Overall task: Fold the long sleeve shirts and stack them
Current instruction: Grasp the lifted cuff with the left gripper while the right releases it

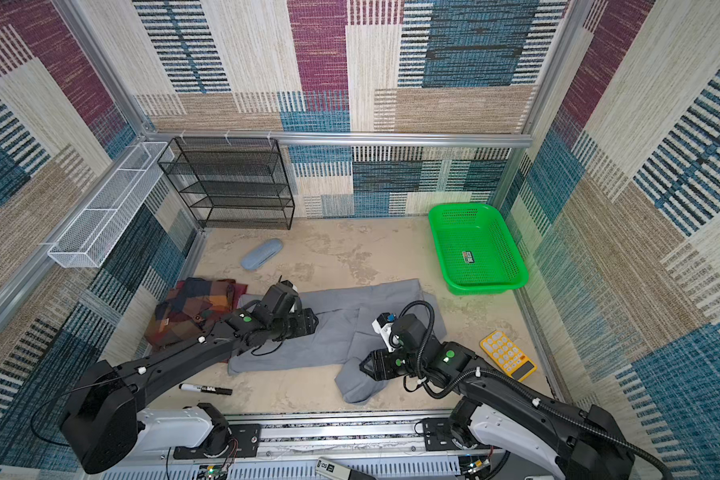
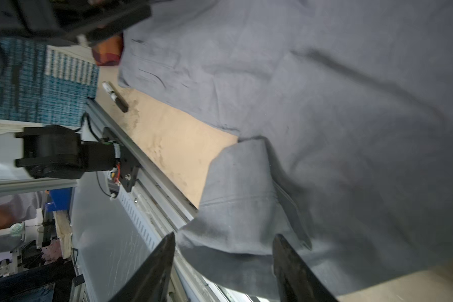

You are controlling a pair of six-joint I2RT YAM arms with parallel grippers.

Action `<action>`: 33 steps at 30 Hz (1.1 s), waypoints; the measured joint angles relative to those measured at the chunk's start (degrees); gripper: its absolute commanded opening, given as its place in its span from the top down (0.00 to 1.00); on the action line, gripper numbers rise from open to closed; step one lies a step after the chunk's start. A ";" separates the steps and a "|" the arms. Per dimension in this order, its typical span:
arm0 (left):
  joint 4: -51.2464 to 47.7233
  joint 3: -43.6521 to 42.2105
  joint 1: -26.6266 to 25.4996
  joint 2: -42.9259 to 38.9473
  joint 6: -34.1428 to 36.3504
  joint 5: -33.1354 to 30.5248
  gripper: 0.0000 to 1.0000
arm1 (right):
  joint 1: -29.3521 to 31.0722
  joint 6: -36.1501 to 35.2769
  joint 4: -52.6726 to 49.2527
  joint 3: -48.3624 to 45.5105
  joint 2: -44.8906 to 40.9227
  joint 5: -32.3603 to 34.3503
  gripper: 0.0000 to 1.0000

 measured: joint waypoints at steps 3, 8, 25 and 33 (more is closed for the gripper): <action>-1.57 0.46 -4.13 0.52 -1.01 -0.37 0.24 | 1.09 1.68 -0.59 -1.90 0.87 1.88 0.39; -2.99 -0.70 -12.46 1.31 -4.52 -1.49 0.21 | 1.25 3.45 -0.59 -2.32 1.62 5.44 0.40; 8.31 -4.94 -26.36 9.84 -19.06 3.48 0.25 | 1.33 3.78 -0.87 -1.20 -3.17 9.92 0.42; 13.49 -4.44 -26.73 12.33 -20.55 6.25 0.41 | 1.33 4.00 -1.16 -0.48 -4.66 9.90 0.43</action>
